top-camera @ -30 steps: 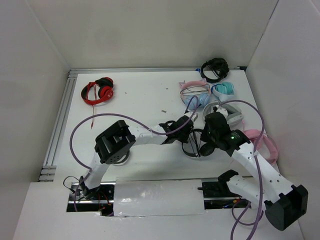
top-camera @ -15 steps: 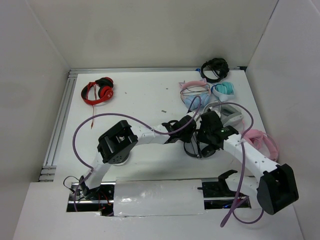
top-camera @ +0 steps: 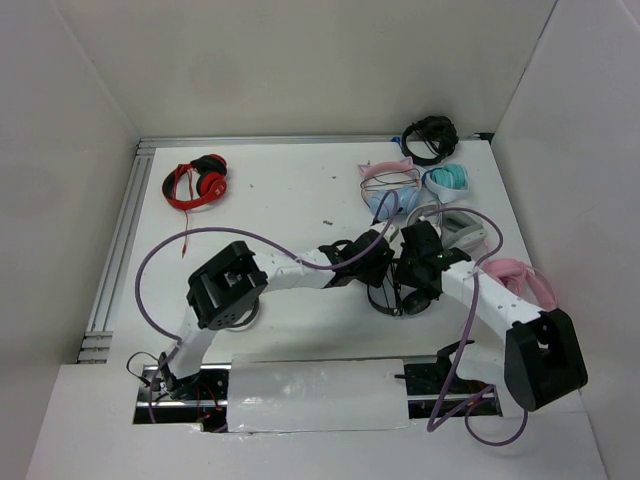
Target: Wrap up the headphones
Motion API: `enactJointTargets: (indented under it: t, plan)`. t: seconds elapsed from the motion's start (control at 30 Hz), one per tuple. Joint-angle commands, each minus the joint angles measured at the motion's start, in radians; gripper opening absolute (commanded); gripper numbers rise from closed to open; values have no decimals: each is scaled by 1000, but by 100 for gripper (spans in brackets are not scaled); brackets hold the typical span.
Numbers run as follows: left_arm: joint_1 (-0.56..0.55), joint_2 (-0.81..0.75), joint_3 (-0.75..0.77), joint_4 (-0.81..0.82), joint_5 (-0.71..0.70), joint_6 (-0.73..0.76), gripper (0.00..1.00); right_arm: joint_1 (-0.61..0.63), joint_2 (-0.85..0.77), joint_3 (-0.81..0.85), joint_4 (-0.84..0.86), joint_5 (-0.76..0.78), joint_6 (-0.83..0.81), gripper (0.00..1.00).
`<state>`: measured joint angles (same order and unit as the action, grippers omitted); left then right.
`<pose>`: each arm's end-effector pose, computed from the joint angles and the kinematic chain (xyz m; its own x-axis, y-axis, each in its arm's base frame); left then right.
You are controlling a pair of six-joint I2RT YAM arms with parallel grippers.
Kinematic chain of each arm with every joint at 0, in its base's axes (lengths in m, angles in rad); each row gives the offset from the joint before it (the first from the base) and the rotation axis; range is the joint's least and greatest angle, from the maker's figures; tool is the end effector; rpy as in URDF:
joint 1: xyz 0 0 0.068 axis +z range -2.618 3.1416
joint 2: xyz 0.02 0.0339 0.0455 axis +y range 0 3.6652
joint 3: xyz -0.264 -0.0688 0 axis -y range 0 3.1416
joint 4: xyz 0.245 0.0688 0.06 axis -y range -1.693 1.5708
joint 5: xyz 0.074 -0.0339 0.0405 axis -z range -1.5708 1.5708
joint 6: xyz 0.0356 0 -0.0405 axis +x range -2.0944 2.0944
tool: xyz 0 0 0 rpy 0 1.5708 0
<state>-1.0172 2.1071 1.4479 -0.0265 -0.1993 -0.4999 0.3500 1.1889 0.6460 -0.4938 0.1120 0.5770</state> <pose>0.2529 -0.3957 0.1689 -0.6532 0.1632 -0.7394 0.5015 0.8249 -0.2610 0.2062 0.0710 0.1891 -0.8344 0.2725 -0.4791 0.2003 0.9597 0.1971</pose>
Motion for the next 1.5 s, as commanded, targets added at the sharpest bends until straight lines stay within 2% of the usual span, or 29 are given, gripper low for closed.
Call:
enactJointTargets:
  t: [0.0, 0.07, 0.17, 0.23, 0.3, 0.4, 0.47, 0.5, 0.83, 0.87, 1.13, 1.17, 1.2, 1.23, 1.27, 1.3, 1.47]
  plan:
    - [-6, -96, -18, 31, 6, 1, 58, -8, 18, 9, 38, 0, -32, 0]
    - [-6, -122, -41, 39, 38, 24, 64, -8, 38, 9, 38, 8, -39, 0]
    - [-4, -144, -61, 65, 77, 43, 66, -9, 52, 7, 43, 5, -40, 3]
    - [-6, -151, -63, 68, 92, 50, 66, -11, 55, 9, 43, 12, -26, 13]
    - [-6, -154, -60, 60, 95, 46, 66, -11, 61, 15, 23, 26, -17, 17]
    - [-6, -165, -69, 57, 95, 44, 66, -13, 49, 15, 5, 31, -3, 31]
    - [-6, -180, -78, 66, 100, 43, 66, -11, 31, 1, 8, 11, -5, 36]
    - [-6, -185, -83, 69, 103, 50, 66, -11, 0, -2, 8, 6, -5, 44]
    - [-6, -231, -98, 82, 118, 61, 67, -8, -147, 23, -19, -38, -49, 60]
    - [-6, -233, -96, 77, 121, 64, 68, -6, -152, 27, -22, -40, -51, 68]
    - [-6, -243, -76, 53, 106, 70, 70, -6, -166, 52, -29, -40, -54, 72]
    - [-6, -251, -77, 54, 106, 72, 70, -8, -178, 52, -29, -38, -51, 93]
    - [-4, -256, -78, 54, 107, 72, 80, -6, -186, 53, -29, -40, -51, 100]
    - [-6, -259, -80, 57, 112, 80, 88, -8, -192, 55, -26, -44, -52, 100]
    - [-6, -269, -78, 57, 113, 81, 89, -6, -210, 58, -25, -48, -52, 100]
    - [-6, -272, -77, 57, 112, 80, 99, -6, -221, 60, -20, -51, -52, 100]
    - [2, -332, -78, 62, 104, 96, 99, 0, -304, 87, -11, -11, -37, 100]
